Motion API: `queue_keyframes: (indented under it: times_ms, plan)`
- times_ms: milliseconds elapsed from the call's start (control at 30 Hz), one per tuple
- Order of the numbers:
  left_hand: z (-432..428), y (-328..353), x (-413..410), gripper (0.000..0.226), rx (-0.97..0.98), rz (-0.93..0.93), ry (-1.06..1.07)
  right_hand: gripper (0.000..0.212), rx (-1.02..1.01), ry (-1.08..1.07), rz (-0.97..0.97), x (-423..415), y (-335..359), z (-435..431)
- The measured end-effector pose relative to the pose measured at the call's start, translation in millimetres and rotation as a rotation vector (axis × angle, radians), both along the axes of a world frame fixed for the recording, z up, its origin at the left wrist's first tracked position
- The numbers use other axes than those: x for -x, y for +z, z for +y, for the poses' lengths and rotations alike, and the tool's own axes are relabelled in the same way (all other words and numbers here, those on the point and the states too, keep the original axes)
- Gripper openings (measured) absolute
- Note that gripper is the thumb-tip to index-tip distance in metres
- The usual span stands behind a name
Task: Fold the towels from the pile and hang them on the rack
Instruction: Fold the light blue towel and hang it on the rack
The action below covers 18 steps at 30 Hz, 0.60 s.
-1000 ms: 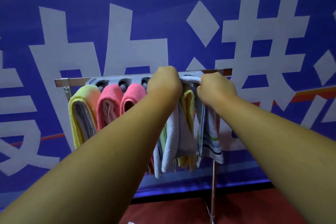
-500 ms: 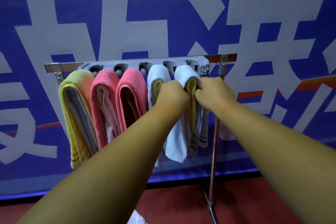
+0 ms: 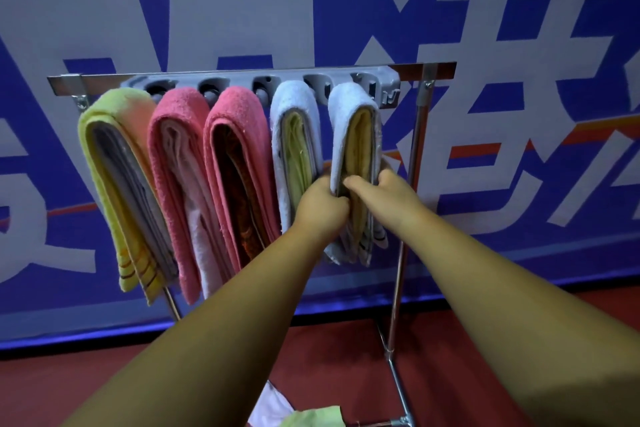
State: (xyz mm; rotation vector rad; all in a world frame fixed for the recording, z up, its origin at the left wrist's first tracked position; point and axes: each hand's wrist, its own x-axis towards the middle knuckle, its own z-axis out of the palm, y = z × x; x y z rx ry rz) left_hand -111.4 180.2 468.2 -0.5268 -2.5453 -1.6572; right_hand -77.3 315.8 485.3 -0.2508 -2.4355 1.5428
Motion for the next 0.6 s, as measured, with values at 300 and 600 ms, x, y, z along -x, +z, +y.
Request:
queue_keyframes:
  times_ms: [300, 600]
  plan:
    - [-8.3, -28.4, 0.7, 0.037, 0.090, -0.020, 0.105, 0.021, -0.172, -0.187, -0.021, 21.9, -40.9, -3.9]
    - [-12.5, -59.4, 6.3, 0.030, 0.314, 0.064, 0.098, 0.019, -0.093, -0.306, 0.022, 12.5, -67.2, -6.1]
